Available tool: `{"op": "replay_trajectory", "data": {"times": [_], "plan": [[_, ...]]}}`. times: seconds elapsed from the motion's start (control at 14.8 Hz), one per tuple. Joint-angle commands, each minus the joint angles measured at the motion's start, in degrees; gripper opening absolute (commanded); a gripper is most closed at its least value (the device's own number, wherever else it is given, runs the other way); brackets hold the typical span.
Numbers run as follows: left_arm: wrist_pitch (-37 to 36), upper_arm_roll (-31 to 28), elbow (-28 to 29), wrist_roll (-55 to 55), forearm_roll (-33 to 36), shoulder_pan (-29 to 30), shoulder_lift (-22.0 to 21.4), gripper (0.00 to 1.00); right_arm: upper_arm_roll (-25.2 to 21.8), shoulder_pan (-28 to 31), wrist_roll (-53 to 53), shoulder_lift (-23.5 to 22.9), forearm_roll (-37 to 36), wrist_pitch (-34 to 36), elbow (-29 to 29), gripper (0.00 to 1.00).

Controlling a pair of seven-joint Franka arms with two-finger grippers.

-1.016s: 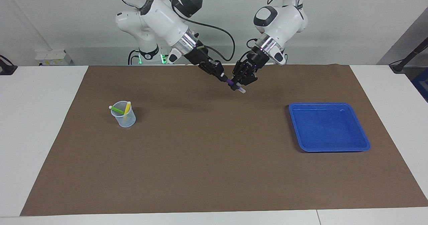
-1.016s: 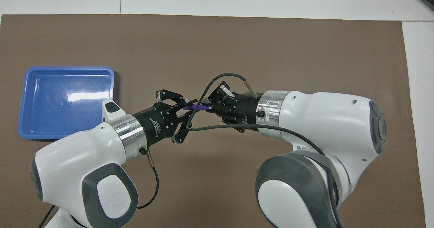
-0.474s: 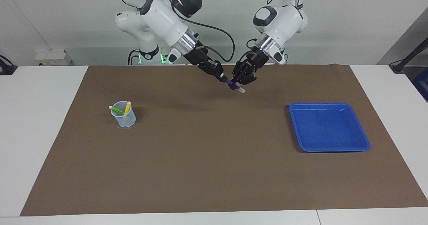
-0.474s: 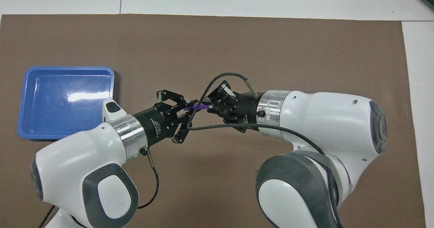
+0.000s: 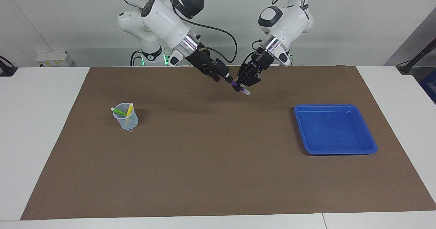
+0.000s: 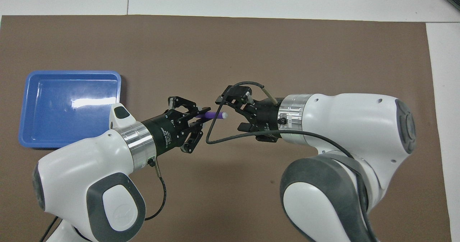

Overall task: Right arm passes pens to left for tray arrangement
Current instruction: 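Place the purple pen in the tray while the right gripper grasps yellow pen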

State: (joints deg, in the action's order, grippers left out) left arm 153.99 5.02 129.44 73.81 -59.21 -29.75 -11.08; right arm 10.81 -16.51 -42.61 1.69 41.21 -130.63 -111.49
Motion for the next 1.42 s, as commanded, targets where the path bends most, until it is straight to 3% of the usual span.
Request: {"op": "replay_trajectory", "data": {"times": [0.0,0.27,0.61,0.88,1.08,1.29,1.36], "plan": [[-8.05,-0.71,0.37,-12.68,1.97,2.75,-0.79,0.0,0.09,6.38,12.41,1.74,-5.07,9.04,-1.01,1.0],[-25.9,-0.71,-1.56,-28.16,23.91,9.0,-1.4,0.0,0.09,12.64,29.31,2.79,-14.9,19.6,-1.09,1.0],[-36.46,-0.88,-2.96,-42.4,41.77,13.04,-1.76,0.0,0.18,15.01,50.02,4.37,-32.74,26.56,-2.49,1.0],[-40.78,-0.89,-3.58,-56.54,51.09,19.01,-1.76,0.0,0.18,19.49,67.46,6.83,-36.63,25.16,-8.47,1.0],[-40.53,-0.89,-3.58,-66.83,56.03,23.76,-0.97,0.0,0.18,22.39,68.8,7.01,-38.92,20.78,-11.98,1.0],[-39.04,-0.89,-3.67,-74.93,56.74,28.68,1.05,0.0,0.27,25.21,68.8,6.22,-39.98,17.34,-13.84,1.0],[-37.64,-0.89,-3.67,-76.26,57.27,29.92,2.01,0.0,0.27,25.13,68.28,5.96,-39.98,17.08,-14.8,0.87]]}}
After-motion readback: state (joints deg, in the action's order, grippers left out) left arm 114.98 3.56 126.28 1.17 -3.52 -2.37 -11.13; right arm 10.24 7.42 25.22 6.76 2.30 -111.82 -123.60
